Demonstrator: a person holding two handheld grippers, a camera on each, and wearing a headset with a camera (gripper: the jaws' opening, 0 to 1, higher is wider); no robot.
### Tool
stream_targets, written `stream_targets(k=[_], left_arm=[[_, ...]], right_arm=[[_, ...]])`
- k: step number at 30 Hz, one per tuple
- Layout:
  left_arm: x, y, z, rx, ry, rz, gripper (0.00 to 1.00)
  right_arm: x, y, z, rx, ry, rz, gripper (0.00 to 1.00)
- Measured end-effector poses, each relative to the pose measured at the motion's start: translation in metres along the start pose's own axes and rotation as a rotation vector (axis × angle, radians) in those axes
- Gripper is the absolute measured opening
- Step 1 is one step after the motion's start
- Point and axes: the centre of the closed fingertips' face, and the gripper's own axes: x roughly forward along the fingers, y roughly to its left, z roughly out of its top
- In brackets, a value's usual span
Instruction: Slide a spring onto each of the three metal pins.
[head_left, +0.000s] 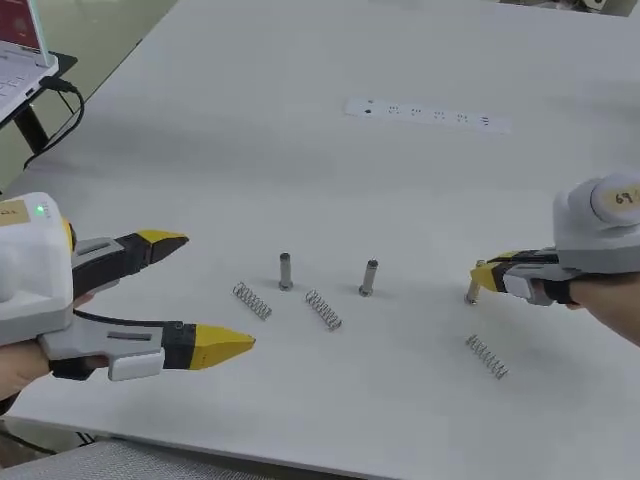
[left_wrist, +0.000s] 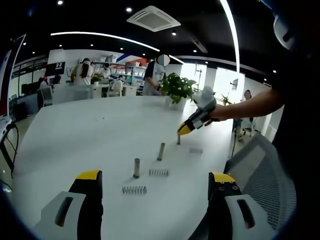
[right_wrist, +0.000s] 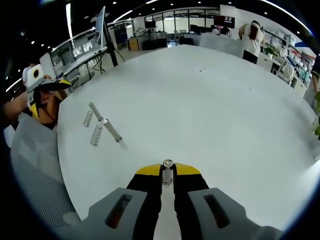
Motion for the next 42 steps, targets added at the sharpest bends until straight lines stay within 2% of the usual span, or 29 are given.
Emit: stream_targets(k=[28, 42], left_arm=[[-0.001, -0.003, -0.001, 0.004, 0.008, -0.011, 0.84], [-0.002, 0.002, 0.002, 0.005, 0.003, 0.001, 0.86]], right_arm=[[-0.012, 0.005, -0.005, -0.030, 0.013, 0.013, 0.06], [-0.015, 0.007, 0.000, -0.034, 0.001, 0.023, 0.18]])
